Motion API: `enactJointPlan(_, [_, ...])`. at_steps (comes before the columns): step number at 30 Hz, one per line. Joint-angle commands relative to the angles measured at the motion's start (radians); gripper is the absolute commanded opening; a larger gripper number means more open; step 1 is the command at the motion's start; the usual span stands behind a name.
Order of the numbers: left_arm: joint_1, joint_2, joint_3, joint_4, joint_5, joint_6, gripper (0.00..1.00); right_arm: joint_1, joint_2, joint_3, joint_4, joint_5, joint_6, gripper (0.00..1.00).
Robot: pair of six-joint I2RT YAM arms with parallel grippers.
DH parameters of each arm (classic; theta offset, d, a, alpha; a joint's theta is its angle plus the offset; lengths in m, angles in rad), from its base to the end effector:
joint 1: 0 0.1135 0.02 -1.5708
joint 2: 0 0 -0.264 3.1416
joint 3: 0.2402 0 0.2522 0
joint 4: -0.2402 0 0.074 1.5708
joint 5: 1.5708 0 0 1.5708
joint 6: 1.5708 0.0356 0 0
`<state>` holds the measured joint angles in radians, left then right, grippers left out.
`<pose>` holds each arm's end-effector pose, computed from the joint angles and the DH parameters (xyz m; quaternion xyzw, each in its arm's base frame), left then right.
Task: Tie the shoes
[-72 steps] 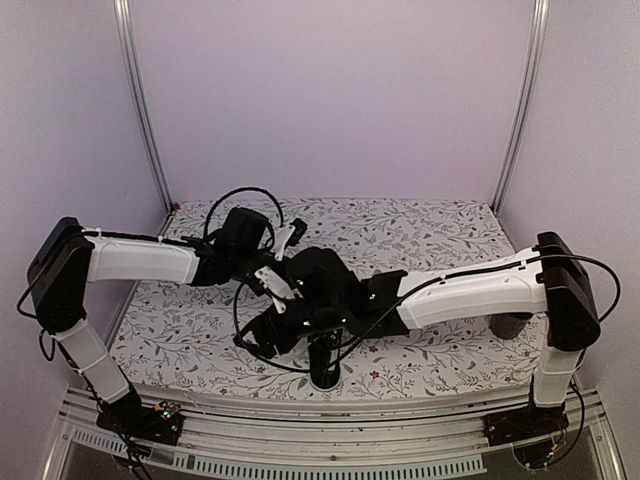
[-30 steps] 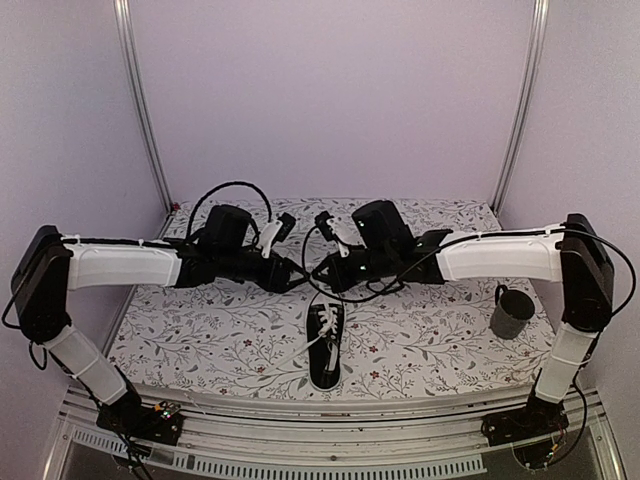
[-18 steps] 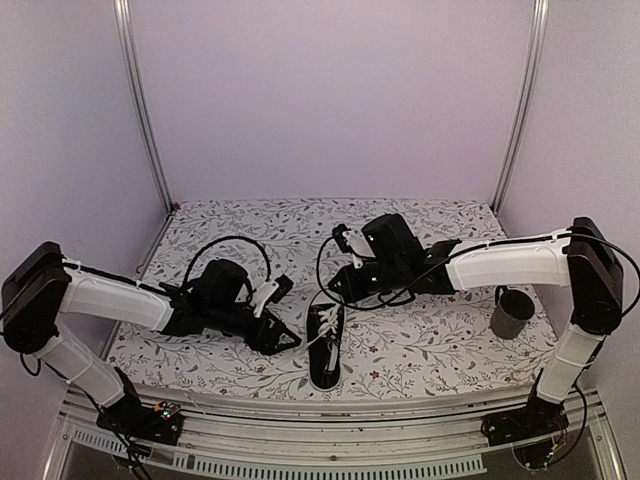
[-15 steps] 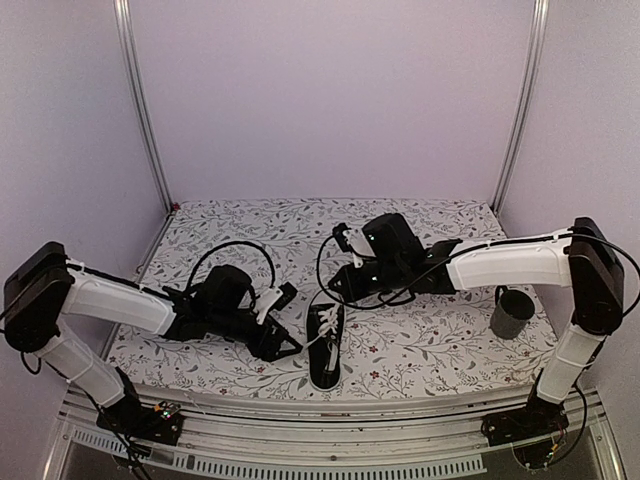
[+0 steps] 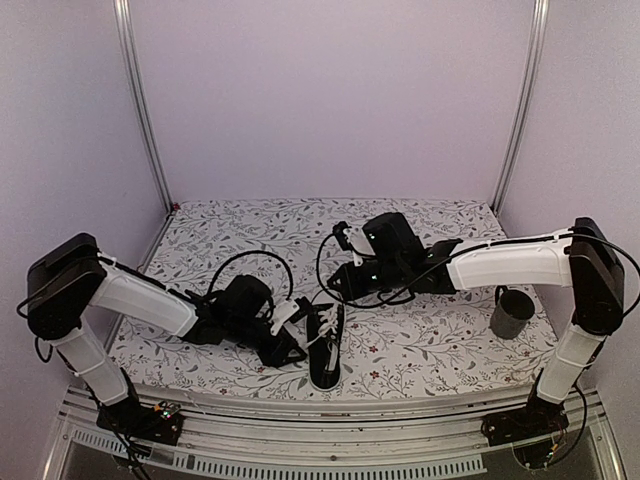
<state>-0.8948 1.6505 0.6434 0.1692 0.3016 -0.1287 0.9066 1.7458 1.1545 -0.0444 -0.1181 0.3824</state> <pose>0.1762 -0.2366 0.1214 0.3949 0.8360 -0.2958 0.2402 0.2376 0.3103 0.2218 -0.2566 0.8538 0.3124 0.3280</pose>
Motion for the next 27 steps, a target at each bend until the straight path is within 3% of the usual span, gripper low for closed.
enactJointPlan(1, [-0.024, 0.051, 0.039, 0.001, -0.026, 0.034, 0.4, -0.006, -0.038, -0.007, 0.022, 0.002, 0.009, 0.02])
enactJointPlan(7, [-0.032, 0.082, 0.048, 0.016, -0.064, 0.035, 0.29, -0.007, -0.048, -0.009, 0.023, 0.003, 0.009, 0.02])
enactJointPlan(14, [-0.044, 0.058, 0.036, 0.013, -0.111, 0.002, 0.0, -0.009, -0.067, -0.029, 0.025, 0.031, 0.017, 0.02])
enactJointPlan(21, [-0.036, -0.043, 0.011, -0.047, -0.295, -0.118, 0.0, -0.038, -0.157, -0.091, -0.02, 0.114, 0.092, 0.02])
enactJointPlan(27, [-0.008, -0.111, -0.03, -0.106, -0.366, -0.235, 0.0, -0.1, -0.272, -0.254, -0.039, 0.159, 0.229, 0.02])
